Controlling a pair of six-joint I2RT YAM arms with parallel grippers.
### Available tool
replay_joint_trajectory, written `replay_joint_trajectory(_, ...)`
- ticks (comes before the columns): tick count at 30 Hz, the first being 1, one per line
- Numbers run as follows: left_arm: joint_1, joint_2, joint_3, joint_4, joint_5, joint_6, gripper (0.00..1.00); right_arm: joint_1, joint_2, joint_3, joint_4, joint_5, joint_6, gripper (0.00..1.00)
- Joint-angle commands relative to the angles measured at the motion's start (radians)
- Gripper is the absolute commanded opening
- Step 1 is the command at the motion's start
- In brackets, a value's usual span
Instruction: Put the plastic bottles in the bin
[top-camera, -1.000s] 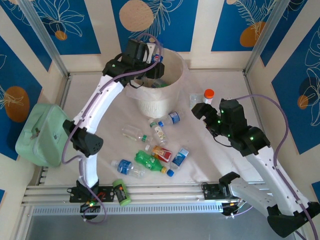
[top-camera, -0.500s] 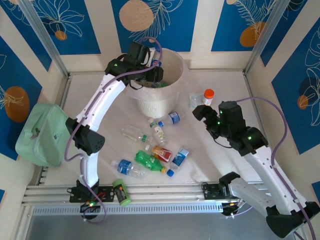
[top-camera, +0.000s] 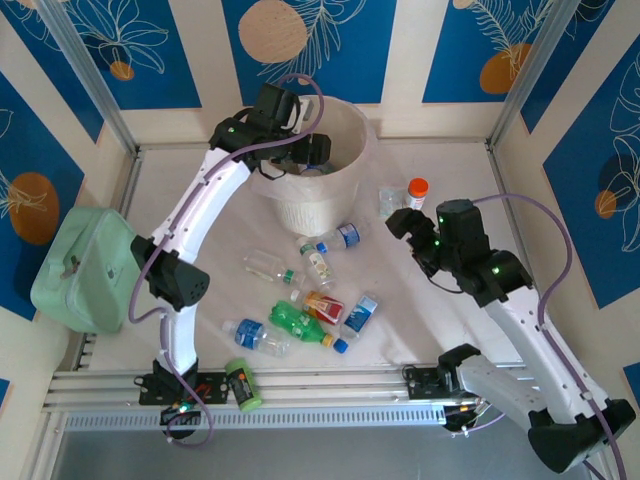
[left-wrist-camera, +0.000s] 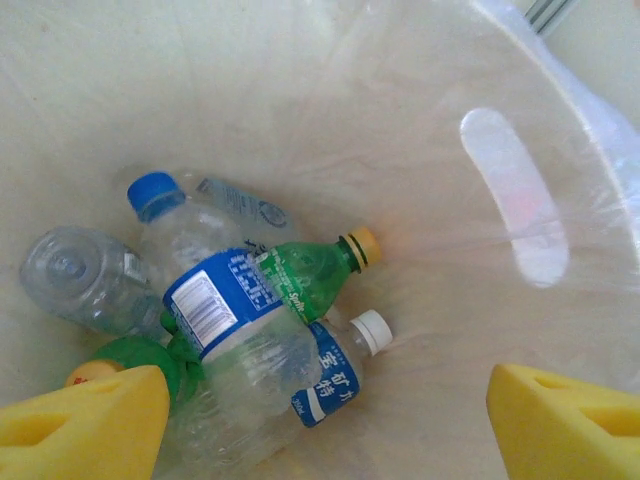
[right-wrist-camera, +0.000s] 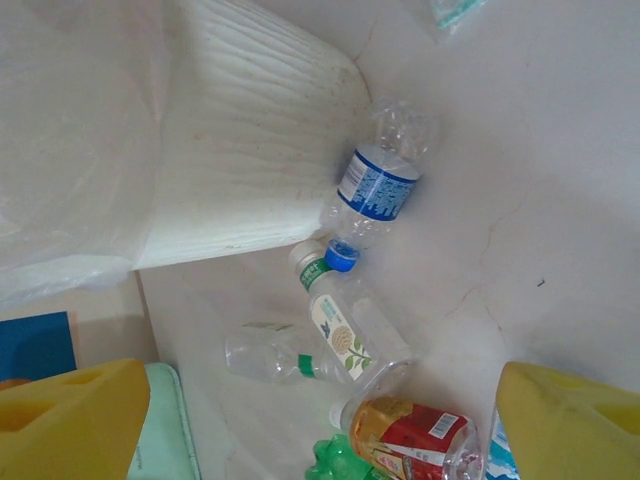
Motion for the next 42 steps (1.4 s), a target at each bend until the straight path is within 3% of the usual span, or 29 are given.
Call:
replay_joint_trajectory(1,0.001,-0.146,-0.061,0.102,0.051,-0.032,0.82,-0.023,0.058,-0.014,-0.002,-0.049,0.034,0.89)
replay_joint_trajectory(9,0.002,-0.501,-0.560,0.473,0.108,-0.172,0.85,-0.054,0.241,-0.052,0.146,-0.104,0.103,0.86)
replay_joint_trajectory(14,0.001,-0.645,-0.790,0.616,0.213,-0.237,0.85,-0.063,0.359,-0.046,0.246,-0.106,0.137,0.86)
replay_joint_trajectory(22,0.001,-0.758,-0.915,0.501,0.225,-0.159,0.86,-0.081,0.540,-0.034,0.351,-0.147,0.149,0.87)
replay_joint_trajectory(27,0.001,-0.787,-0.983,0.509,0.200,-0.186,1.00,-0.092,0.650,-0.035,0.484,-0.207,0.145,0.88)
replay_joint_trajectory(42,0.004,-0.769,-0.993,0.477,0.189,-0.172,0.96,-0.098,0.815,0.053,0.488,-0.205,0.219,0.85)
